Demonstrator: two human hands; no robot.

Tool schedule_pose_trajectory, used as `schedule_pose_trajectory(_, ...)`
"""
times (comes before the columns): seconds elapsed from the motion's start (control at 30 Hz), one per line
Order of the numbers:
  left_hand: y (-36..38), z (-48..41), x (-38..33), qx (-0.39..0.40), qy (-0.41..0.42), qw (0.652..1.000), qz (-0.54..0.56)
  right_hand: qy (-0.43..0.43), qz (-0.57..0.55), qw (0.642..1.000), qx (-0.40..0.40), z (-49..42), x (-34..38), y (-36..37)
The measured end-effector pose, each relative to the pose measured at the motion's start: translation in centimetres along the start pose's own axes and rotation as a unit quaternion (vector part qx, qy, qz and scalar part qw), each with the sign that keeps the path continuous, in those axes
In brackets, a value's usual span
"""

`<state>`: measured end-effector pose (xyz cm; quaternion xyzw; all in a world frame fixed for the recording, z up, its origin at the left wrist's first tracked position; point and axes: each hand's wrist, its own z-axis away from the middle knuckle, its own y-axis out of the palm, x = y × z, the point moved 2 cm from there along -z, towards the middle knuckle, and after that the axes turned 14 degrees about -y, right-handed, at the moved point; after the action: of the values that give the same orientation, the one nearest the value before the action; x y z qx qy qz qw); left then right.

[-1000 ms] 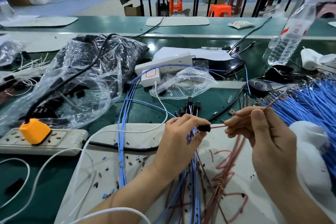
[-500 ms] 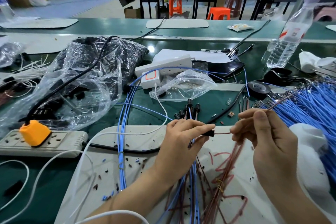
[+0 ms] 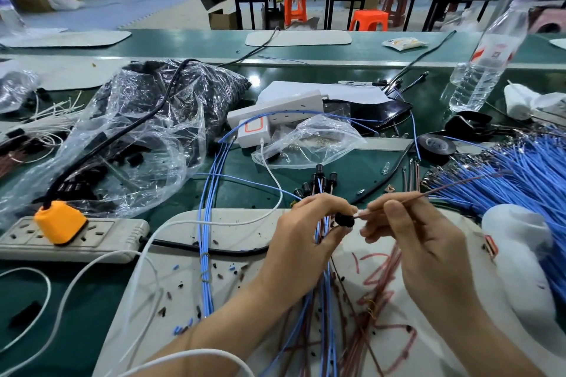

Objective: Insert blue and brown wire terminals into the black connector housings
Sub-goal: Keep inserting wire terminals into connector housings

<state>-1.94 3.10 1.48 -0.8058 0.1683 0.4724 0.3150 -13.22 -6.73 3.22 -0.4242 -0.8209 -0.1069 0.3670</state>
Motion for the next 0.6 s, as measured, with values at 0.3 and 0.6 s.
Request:
schedule_pose_trajectory(0.3,-0.08,-0.18,-0.1,-0.016,0.005,1.0,0.01,-0.093,0.052,0.994,-0.016,0.48,1.0,-0.14)
schedule_pose_trajectory(0.6,-0.26,-0.14,-0.38,-0.04,0.012,0.998,-0.037,-0.113,0.059,0.992,0.001,0.57,0.86,-0.16)
